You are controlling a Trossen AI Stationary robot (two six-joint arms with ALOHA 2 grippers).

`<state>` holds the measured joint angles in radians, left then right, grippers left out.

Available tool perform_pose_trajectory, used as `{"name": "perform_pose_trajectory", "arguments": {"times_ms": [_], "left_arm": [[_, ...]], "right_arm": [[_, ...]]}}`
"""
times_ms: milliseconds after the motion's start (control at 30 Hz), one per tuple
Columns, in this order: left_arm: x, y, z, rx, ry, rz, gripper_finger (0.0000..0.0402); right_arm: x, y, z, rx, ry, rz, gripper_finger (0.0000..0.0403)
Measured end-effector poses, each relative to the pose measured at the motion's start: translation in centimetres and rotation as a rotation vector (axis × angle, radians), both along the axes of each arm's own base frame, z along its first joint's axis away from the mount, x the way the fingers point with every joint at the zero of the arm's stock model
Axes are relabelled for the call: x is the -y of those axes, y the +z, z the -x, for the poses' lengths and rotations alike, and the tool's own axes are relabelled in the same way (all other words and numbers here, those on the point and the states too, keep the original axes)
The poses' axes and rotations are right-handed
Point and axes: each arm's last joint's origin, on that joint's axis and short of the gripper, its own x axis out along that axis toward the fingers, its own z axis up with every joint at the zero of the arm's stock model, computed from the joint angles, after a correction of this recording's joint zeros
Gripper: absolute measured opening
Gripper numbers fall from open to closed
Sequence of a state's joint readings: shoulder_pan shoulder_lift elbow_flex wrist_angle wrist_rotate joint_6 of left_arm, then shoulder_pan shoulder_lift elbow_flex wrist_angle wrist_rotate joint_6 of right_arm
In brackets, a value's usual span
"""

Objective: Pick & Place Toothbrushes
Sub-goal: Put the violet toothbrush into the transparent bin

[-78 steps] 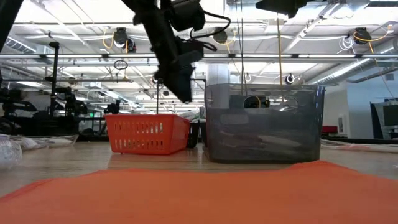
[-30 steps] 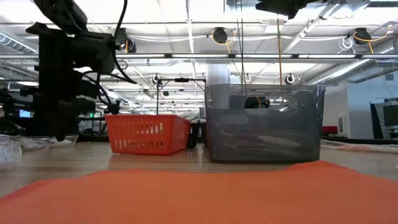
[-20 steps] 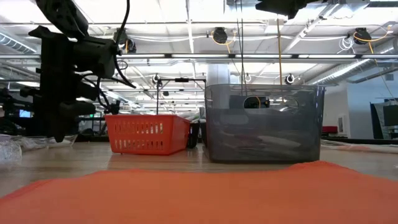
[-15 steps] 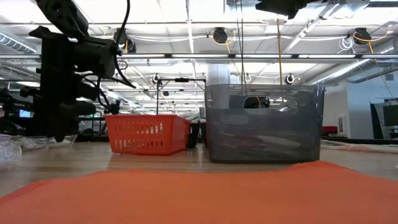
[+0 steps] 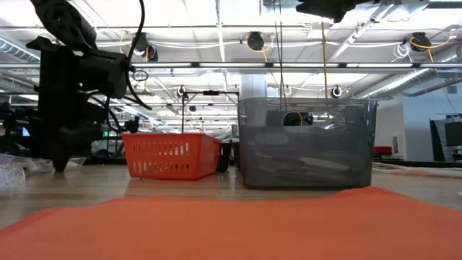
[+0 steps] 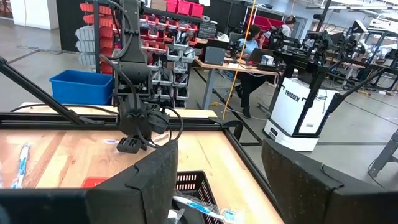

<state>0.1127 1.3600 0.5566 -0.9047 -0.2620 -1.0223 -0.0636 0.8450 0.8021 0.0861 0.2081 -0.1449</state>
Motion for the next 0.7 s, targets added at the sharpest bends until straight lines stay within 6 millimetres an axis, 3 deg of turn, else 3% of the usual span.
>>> {"name": "perform_pose_trajectory", "arguments": {"times_ms": [400,700], "left_arm": [[-0.01,-0.21,-0.14,0.023,0.001,-0.001,0.0152],[0.03,-0.17,-0.26,0.039,-0.023,0.018,0.0014]], "right_arm": [[0.02,-0.28,-0.32,-0.016,0.0,0.0,0.0226],[0.02,-0.19,-0.32,-0.008,0.0,0.003,0.0226]]}}
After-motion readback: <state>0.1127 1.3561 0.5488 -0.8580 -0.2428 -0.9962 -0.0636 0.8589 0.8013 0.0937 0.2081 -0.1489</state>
